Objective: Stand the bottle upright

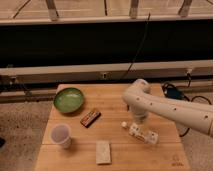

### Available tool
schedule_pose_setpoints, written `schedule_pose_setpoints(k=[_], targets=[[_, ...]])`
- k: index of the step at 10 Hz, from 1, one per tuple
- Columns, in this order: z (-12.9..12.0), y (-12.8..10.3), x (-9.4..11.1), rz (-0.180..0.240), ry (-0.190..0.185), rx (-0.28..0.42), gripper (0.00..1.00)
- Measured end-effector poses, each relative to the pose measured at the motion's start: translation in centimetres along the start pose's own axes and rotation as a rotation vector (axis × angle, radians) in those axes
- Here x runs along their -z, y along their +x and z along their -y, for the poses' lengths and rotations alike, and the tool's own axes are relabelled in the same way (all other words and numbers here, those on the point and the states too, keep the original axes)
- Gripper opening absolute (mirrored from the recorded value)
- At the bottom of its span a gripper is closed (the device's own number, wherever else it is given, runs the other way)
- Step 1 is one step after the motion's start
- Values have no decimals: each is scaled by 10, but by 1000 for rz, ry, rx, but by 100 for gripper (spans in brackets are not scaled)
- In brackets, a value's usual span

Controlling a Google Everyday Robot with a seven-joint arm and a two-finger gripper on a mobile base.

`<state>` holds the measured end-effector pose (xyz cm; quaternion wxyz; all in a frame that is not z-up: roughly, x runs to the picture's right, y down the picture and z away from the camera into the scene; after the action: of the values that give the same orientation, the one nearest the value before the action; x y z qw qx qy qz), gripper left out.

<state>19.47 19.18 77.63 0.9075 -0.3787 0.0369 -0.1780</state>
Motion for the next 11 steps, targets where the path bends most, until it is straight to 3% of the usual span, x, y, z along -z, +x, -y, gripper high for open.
schedule_pose_setpoints(k=[4,8,11], targets=[[-22,-8,-23,69,29,-39,80],[-23,-5,-47,63,93,-49,77],[-15,0,-50,61,109,-44,49]])
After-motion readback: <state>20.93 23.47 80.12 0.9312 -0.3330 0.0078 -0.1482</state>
